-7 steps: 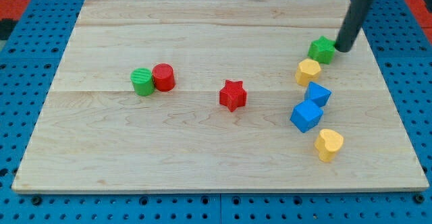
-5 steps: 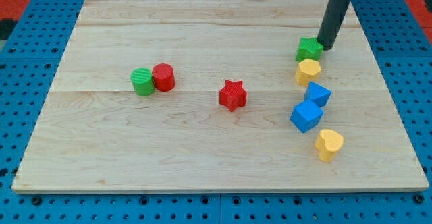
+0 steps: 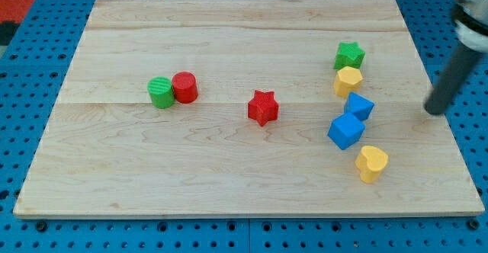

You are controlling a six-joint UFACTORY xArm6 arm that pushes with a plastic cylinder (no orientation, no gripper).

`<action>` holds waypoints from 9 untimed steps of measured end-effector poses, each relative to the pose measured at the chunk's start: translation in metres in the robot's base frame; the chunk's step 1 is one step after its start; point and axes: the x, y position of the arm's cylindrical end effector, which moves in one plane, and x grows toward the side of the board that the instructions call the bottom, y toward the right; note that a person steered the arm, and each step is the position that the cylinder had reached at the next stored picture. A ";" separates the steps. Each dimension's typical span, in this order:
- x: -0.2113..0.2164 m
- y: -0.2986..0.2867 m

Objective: Push the blue cube slightly at the top of the yellow heart

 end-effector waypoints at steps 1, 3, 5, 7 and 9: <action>0.074 0.008; 0.126 -0.041; 0.122 -0.179; 0.058 -0.267; 0.012 -0.265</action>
